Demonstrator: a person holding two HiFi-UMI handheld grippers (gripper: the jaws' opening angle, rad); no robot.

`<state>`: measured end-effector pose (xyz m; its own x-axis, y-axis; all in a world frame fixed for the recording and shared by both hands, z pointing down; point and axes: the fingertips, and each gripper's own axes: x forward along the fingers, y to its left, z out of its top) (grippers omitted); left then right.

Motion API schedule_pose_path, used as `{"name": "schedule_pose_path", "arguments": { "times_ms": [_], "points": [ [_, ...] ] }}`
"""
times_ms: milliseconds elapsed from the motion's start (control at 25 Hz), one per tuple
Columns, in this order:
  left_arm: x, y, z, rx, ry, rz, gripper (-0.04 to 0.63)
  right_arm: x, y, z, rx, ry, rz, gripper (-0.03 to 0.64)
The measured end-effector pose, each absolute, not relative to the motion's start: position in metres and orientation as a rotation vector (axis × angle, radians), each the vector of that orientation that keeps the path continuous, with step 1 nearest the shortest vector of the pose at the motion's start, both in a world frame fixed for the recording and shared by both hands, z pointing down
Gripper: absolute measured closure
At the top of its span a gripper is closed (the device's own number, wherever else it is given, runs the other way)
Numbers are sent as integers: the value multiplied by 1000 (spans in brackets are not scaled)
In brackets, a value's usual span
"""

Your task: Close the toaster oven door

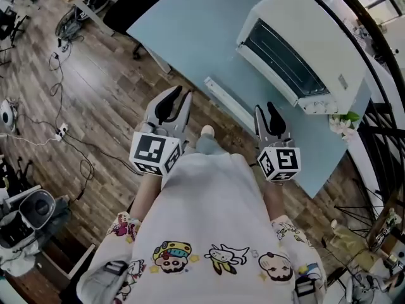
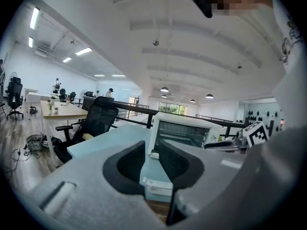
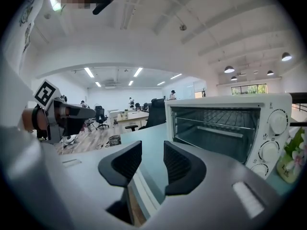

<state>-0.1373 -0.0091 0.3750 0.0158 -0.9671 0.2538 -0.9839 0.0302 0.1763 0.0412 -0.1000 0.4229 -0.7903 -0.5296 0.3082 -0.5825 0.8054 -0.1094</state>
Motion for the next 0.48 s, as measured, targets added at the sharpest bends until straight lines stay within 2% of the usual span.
{"name": "schedule_pose_path", "arguments": {
  "times_ms": [480],
  "points": [
    [-117, -66, 365, 2125, -1905, 113, 516, 64, -135, 417, 999, -2708, 315, 479]
  ]
}}
